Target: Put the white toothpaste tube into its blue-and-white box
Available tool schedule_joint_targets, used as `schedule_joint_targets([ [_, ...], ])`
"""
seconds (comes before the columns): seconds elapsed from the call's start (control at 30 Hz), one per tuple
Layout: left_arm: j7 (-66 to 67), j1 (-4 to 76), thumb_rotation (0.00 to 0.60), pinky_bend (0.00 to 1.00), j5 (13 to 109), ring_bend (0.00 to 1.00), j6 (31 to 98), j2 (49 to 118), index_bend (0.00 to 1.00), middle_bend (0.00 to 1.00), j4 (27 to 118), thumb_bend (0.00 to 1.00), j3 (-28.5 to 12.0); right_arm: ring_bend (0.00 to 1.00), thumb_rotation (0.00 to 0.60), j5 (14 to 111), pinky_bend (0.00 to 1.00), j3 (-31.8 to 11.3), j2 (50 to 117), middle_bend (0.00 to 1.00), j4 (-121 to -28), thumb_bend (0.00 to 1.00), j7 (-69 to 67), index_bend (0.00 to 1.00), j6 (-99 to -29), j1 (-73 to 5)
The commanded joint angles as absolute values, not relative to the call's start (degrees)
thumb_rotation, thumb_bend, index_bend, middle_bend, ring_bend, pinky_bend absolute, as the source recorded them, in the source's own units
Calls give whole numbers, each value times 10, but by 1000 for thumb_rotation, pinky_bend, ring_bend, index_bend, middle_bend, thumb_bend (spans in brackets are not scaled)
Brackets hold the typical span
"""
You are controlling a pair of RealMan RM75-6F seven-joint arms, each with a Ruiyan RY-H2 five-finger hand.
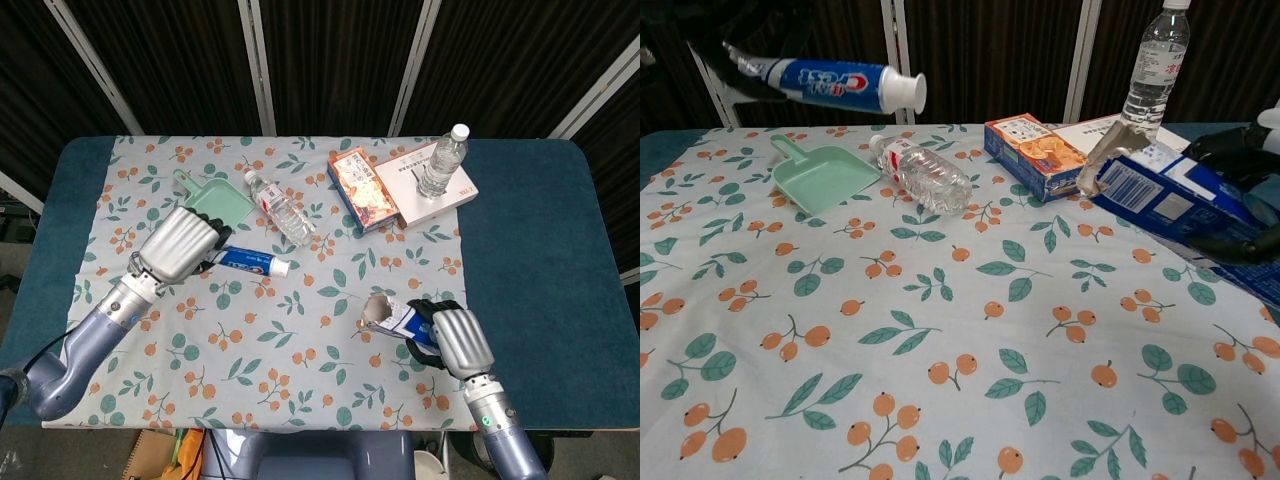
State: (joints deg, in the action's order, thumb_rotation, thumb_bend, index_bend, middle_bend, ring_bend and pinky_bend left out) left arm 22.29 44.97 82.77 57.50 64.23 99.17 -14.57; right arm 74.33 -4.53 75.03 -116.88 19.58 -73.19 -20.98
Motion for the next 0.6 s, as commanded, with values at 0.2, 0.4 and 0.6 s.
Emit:
schedule_joint_targets([
  [0.2, 224, 498, 600, 738, 824, 704, 533, 595, 739, 779, 1035, 486, -185, 464, 600, 708, 356, -91, 788, 496, -1189, 355, 263, 405, -711, -255],
  [0.4, 236, 522, 600, 739, 805, 704, 501, 573, 738, 779, 1040, 486, -195, 464, 600, 641, 357, -122, 819, 496, -1187, 355, 314, 405, -709, -284],
  [0.6, 265, 542, 600, 738, 806, 704, 478, 554, 738, 780, 1050, 486, -193, 465, 600, 606, 357, -128, 840, 496, -1164, 355, 341, 405, -720, -296],
])
